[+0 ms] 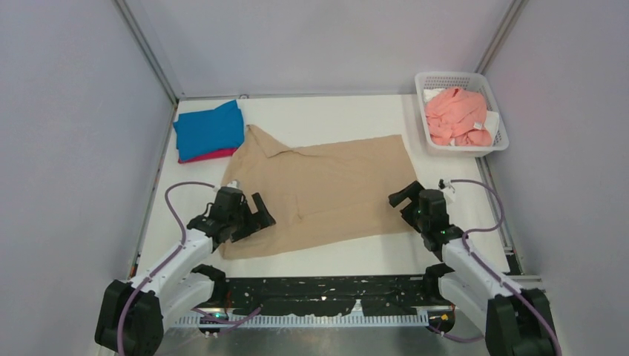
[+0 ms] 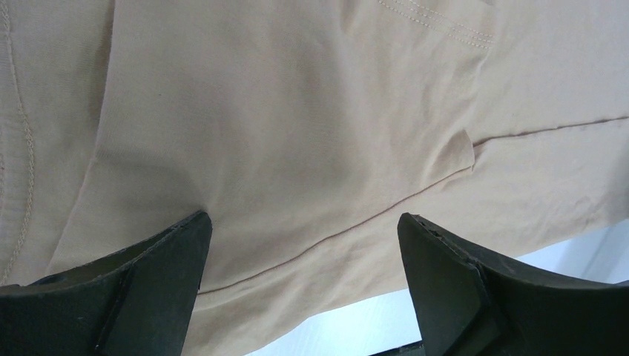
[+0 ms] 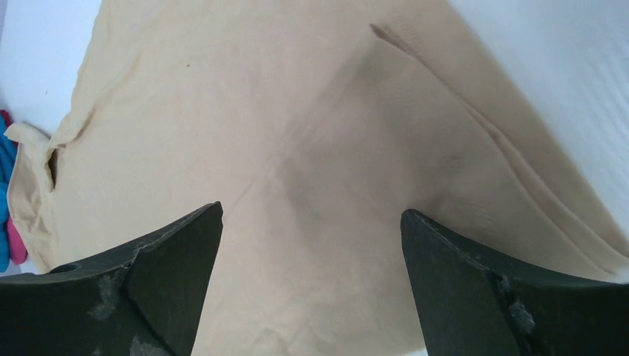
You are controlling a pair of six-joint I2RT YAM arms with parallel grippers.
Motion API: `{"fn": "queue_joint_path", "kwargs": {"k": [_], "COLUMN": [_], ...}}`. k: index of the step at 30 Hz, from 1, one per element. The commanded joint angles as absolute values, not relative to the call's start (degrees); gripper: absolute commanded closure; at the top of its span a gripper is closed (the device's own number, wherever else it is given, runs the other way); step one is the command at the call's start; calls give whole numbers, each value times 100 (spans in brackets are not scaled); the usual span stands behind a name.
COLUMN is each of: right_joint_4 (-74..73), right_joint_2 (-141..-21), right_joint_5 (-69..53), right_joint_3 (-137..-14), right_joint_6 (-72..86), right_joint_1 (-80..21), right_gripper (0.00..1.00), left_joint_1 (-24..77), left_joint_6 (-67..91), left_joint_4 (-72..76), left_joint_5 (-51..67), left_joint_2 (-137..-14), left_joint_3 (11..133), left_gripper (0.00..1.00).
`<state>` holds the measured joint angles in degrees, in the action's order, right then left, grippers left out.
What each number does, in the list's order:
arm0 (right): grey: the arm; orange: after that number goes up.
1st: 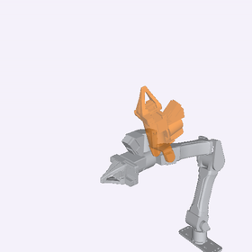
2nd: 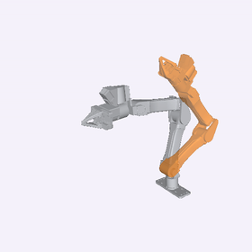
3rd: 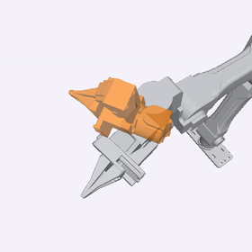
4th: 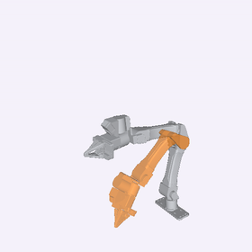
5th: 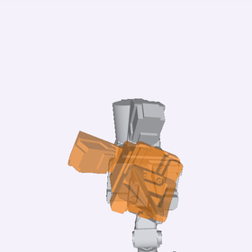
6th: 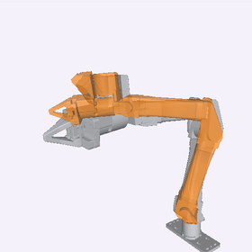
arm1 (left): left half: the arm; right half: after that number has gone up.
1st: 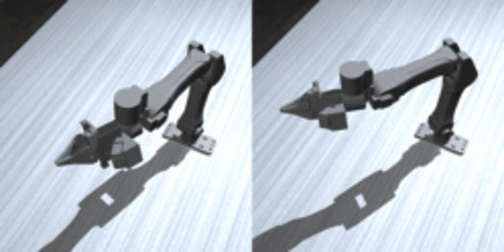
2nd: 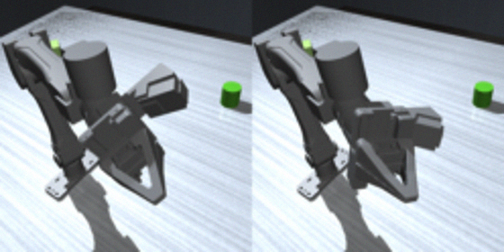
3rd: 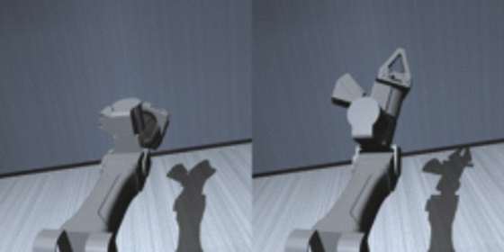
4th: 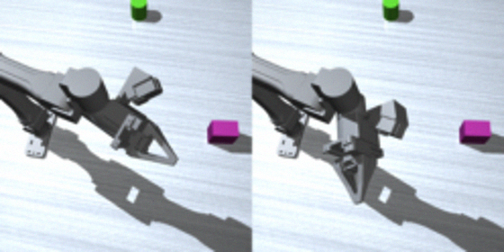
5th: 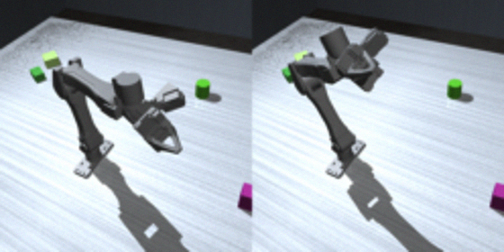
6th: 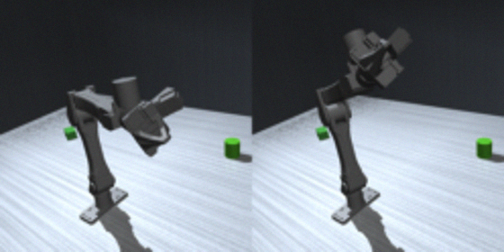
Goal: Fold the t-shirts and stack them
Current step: Fold the flattened tshirt in 1/3 of the way
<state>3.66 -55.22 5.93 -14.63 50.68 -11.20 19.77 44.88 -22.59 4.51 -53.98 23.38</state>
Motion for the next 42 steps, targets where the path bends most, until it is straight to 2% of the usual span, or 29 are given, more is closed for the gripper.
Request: {"fn": "queue_joint_path", "kwargs": {"k": [1,6,12,18,23,30,35,39,42], "right_joint_4": [-1689,-2911,-3142,-3225,-3416,-4450,-4624,-4902,-4838], "right_joint_2": [-4107,-2715,-2311,-2889,-3844,-5216,-5278,-5221,-4649], "right_joint_5": [1285,1182,832,869,535,300,213,798,1200], "right_joint_3": [-1089,-972,-940,-1246,-1707,-2358,-2335,-2922,-3520], "right_joint_6": [5677,5812,5748,5284,4777,4382,4566,4265,4024], "right_joint_1": [-1137,-1140,-1154,-1151,-1209,-1578,-1988,-2082,-2083], "right_gripper": [5,5,5,5,5,5,5,5,5], "left_joint_1": [1986,1986,1986,1986,1986,1965,1837,1671,1555], "left_joint_6": [4491,4476,4463,4353,4164,3917,3690,3410,3364], "left_joint_4": [-2953,-3243,-3358,-3648,-3671,-3311,-3060,-2787,-2780], "left_joint_5": [289,226,171,-190,-718,-1106,-1048,-715,-732], "left_joint_2": [-5236,-4938,-4488,-4181,-4029,-4570,-5339,-5910,-6442], "left_joint_3": [2287,2231,2135,2651,3393,4214,4772,5228,5701], "left_gripper": [0,0,0,0,0,0,0,0,0]}}
